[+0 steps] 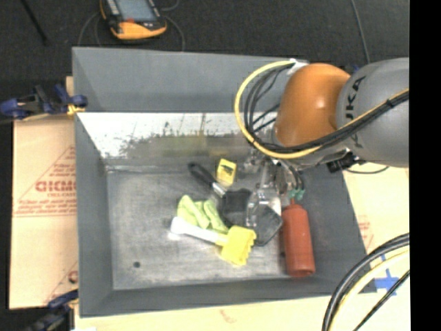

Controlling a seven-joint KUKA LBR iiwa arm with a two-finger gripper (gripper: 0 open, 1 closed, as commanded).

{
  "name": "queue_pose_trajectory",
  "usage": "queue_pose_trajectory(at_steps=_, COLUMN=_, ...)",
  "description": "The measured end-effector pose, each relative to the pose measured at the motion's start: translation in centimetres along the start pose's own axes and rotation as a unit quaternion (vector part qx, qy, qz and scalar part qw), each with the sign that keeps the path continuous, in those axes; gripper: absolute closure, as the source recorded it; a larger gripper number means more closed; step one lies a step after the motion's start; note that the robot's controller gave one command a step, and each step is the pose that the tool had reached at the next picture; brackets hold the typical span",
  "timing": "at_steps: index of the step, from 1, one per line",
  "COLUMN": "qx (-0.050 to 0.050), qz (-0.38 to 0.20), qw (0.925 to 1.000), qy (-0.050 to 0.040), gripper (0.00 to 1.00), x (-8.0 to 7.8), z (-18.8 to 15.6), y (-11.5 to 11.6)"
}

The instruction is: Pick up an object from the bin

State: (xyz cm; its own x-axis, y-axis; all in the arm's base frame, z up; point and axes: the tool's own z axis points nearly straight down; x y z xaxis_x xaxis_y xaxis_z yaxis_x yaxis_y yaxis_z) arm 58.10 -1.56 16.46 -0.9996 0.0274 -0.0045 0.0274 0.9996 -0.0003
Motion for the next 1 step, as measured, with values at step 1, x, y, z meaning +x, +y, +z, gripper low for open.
queue_pose_trajectory(at_steps=1, qx=-0.001, qz=-0.080, qw=0.9968, qy=0.0012, gripper=0.00, x=2.91, z=0.80, y=-3.69)
